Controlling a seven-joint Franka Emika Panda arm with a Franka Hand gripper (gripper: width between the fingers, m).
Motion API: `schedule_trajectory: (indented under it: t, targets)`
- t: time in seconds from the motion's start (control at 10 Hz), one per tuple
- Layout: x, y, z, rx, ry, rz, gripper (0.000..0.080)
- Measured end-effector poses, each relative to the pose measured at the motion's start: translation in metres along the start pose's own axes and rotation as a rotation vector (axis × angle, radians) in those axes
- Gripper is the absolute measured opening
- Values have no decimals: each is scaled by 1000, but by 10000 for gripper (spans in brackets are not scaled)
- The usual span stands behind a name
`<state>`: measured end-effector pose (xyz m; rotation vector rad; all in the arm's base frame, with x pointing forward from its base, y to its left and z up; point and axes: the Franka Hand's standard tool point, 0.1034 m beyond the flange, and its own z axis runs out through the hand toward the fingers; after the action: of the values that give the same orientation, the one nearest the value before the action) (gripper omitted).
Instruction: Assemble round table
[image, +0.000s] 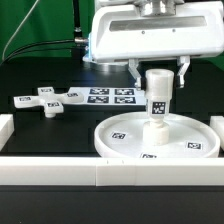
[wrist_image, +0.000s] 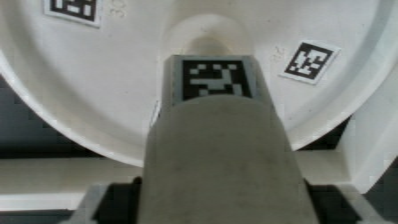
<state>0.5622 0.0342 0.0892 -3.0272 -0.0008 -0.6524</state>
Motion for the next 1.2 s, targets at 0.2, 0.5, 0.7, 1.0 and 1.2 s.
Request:
schedule_trajectory:
  t: [0.2,0.5,0.7,1.0,1.2]
  targets:
    - [-5,-1,4,2,-10,-1,409]
    - [-9,5,9,-6,-2,8,409]
    - [-8,7,9,-10,11,10,492]
    - [-8,7,10,-10,11,10,639]
    - [1,3,-3,0,-2,6,646]
